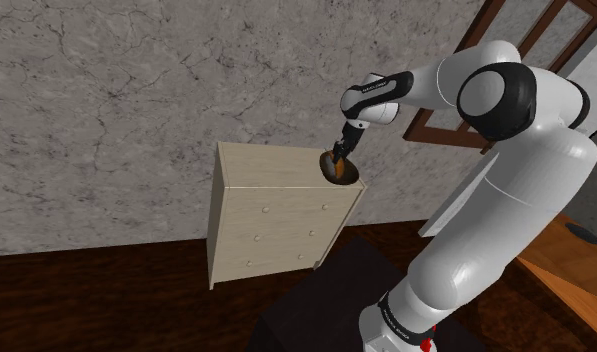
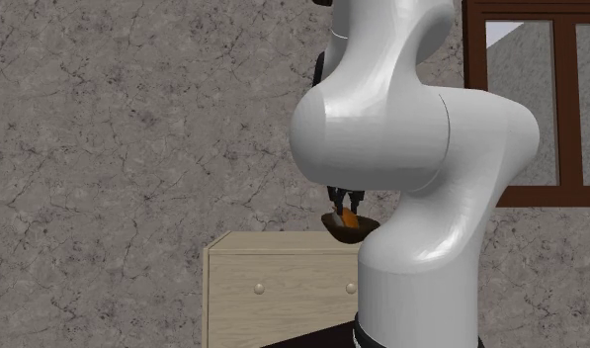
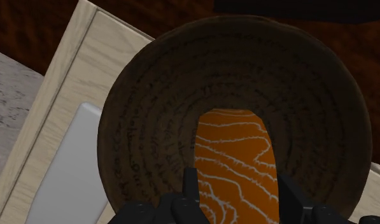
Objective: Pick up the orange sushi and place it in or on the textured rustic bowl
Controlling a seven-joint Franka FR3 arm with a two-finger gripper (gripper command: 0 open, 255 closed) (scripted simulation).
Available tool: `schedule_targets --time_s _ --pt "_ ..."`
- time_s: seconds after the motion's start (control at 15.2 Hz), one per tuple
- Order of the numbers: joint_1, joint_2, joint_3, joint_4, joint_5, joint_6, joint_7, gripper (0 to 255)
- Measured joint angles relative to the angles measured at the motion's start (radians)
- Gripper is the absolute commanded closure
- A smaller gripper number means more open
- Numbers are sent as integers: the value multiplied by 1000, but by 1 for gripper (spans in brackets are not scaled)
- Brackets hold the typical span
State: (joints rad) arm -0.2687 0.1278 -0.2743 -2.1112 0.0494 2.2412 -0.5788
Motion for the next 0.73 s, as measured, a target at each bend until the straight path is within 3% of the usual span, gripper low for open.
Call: schedule_targets --time_s 0.13,0.2,0.59,0.73 --pt "0 1 0 1 0 0 0 255" --pt "0 1 0 1 1 1 0 0" --pt "0 4 0 -1 0 -1 0 0" --pt "1 -12 -1 22 -6 -39 5 0"
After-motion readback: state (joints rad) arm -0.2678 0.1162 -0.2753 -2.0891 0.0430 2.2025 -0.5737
